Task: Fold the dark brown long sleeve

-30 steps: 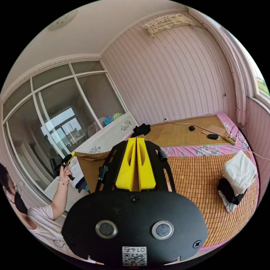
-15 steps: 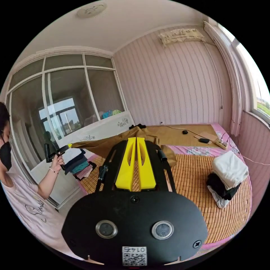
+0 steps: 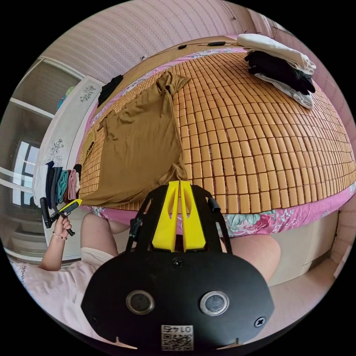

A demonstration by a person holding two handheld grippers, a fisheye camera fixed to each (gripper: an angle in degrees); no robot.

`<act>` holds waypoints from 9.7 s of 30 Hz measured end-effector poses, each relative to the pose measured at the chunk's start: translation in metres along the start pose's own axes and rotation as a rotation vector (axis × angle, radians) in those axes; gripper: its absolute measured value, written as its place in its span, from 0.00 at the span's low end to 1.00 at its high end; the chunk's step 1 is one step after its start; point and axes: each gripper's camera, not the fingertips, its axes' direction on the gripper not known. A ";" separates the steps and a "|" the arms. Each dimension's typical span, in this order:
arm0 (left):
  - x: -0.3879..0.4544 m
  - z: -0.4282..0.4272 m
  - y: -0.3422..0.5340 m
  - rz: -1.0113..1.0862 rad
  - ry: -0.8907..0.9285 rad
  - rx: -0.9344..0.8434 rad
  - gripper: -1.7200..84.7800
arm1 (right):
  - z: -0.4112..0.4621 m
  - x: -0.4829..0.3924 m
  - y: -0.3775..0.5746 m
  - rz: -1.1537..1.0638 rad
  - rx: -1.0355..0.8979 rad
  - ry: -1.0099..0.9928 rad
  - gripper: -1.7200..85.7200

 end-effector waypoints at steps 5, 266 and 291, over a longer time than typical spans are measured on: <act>-0.009 0.012 -0.005 -0.010 0.030 -0.054 0.01 | 0.003 -0.006 0.006 -0.053 -0.080 -0.032 0.02; -0.189 0.032 -0.023 -0.140 0.060 0.397 0.04 | 0.116 -0.671 -0.440 -1.362 -0.386 -0.396 0.12; -0.231 -0.018 0.060 -0.173 -0.330 0.149 0.02 | 0.176 -0.696 -0.469 -0.893 -0.326 -0.021 0.02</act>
